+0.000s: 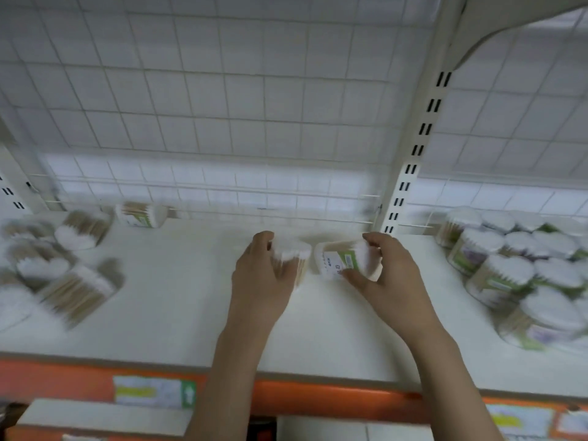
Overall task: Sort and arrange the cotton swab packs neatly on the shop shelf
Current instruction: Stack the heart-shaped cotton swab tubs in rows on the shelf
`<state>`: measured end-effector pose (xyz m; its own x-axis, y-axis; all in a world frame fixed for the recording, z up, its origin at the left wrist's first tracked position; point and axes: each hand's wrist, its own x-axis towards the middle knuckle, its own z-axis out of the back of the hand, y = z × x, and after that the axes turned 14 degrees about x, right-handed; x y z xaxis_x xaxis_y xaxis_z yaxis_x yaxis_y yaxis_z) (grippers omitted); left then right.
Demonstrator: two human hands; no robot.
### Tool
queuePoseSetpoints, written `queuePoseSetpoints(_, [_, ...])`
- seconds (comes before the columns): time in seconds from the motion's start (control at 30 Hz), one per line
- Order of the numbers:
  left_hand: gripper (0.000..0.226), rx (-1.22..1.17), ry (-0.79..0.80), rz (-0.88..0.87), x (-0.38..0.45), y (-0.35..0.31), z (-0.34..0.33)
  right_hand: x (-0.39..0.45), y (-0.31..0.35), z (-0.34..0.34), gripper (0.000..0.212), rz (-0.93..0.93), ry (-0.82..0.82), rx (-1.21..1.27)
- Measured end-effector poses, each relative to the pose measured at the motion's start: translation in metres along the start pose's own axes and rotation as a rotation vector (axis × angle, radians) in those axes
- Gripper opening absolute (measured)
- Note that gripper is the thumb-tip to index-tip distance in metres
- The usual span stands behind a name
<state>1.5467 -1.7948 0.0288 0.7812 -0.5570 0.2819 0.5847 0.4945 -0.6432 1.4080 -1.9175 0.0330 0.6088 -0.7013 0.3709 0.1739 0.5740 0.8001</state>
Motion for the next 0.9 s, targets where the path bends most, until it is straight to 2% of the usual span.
queuePoseSetpoints(0.2, [0.051, 0.029, -0.094, -0.127, -0.066, -0.072, -0.028, -0.042, -0.009, 0.083, 0.05, 0.11, 0.007, -0.046])
queuePoseSetpoints(0.33, [0.053, 0.018, -0.113, -0.132, -0.098, -0.116, -0.049, -0.062, -0.023, 0.13, 0.049, 0.14, 0.034, -0.087])
queuePoseSetpoints(0.6, [0.051, 0.037, -0.161, -0.171, -0.143, -0.158, -0.068, -0.09, -0.037, 0.184, 0.057, 0.148, 0.048, -0.019])
queuePoseSetpoints(0.77, [0.05, -0.009, -0.068, -0.247, -0.152, -0.179, -0.074, -0.1, -0.044, 0.201, 0.052, 0.128, 0.036, -0.011])
queuePoseSetpoints(0.9, [0.05, -0.037, 0.04, -0.283, -0.155, -0.191, -0.083, -0.107, -0.051, 0.213, 0.05, 0.115, 0.021, -0.105])
